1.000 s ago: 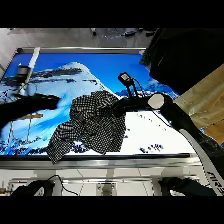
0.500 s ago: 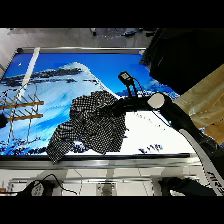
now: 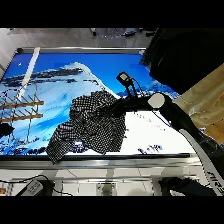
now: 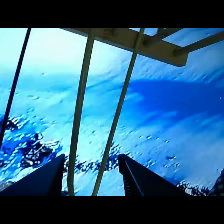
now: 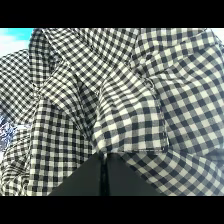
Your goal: Fold the clothes and pants, and hang the long-sleeved shirts on hangers.
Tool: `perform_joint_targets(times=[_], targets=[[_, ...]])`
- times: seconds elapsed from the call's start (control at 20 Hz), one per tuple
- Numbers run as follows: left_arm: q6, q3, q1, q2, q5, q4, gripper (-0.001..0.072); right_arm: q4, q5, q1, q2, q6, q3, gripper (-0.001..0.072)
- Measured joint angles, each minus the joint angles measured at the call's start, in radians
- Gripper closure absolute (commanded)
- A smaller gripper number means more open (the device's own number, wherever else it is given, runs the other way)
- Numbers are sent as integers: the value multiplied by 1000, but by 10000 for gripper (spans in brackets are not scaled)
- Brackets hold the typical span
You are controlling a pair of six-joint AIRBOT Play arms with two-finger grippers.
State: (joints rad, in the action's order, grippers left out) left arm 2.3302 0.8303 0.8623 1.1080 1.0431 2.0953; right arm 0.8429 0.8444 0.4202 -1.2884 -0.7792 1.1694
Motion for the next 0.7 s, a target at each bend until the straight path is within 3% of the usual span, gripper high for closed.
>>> perform_joint_targets(times=[0.15, 0.25, 0.35, 0.4, 0.7], targets=[[49, -1, 3, 67, -19, 45, 296, 0, -4, 0, 0, 9, 0, 669], [66, -1, 3, 100, -35, 59, 540, 0, -12, 0, 0, 12, 0, 669], [79, -1, 3, 123, -56, 68, 574, 0, -18, 0, 0, 13, 0, 670], [87, -1, 3, 131, -68, 71, 675, 0, -21, 0, 0, 13, 0, 669], [114, 8, 3, 114, -84, 76, 671, -1, -26, 0, 0, 14, 0, 669]])
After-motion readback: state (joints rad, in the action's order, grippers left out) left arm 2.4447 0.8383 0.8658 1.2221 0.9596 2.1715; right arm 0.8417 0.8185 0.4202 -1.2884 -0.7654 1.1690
